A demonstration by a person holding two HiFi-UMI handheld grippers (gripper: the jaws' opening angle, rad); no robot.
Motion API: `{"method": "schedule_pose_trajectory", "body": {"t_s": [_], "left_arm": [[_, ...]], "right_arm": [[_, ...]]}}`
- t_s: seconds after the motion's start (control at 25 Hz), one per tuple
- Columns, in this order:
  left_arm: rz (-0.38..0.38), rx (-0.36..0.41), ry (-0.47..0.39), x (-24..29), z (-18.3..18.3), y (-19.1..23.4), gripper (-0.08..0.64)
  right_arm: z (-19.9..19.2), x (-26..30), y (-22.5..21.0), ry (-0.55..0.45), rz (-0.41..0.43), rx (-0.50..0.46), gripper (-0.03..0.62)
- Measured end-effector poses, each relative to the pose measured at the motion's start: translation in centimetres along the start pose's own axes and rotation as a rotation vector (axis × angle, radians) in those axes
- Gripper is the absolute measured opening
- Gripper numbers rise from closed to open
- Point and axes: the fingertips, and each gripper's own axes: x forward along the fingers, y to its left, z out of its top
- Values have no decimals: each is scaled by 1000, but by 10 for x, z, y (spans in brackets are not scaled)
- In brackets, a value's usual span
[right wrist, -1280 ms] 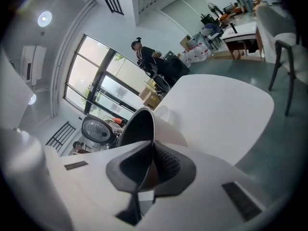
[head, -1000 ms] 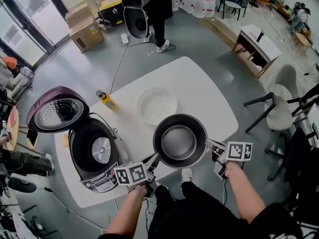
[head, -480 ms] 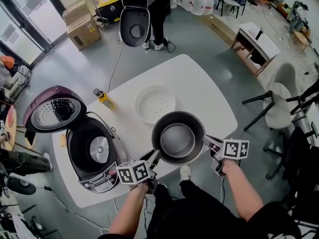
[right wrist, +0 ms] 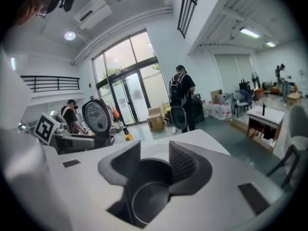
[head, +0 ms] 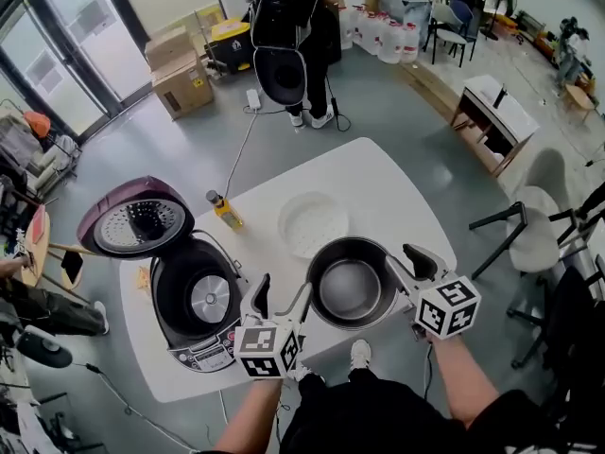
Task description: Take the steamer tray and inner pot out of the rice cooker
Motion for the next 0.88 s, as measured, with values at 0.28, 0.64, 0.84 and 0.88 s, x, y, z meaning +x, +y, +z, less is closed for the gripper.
{"method": "schedule_pose_trajectory", "body": {"t_s": [0.28, 0.64, 0.84, 0.88], "left_arm": [[156, 208, -205, -63, 84, 16, 347], [325, 289, -360, -150, 139, 58, 278], [391, 233, -404, -188, 145, 86, 202], [402, 228, -407, -192, 144, 91, 186]], "right_arm": [[92, -3, 89, -205, 80, -240, 176], [132, 12, 200, -298, 258, -319, 175], [135, 24, 246, -312, 325, -379, 142], [135, 26, 253, -318, 329, -392, 127]]}}
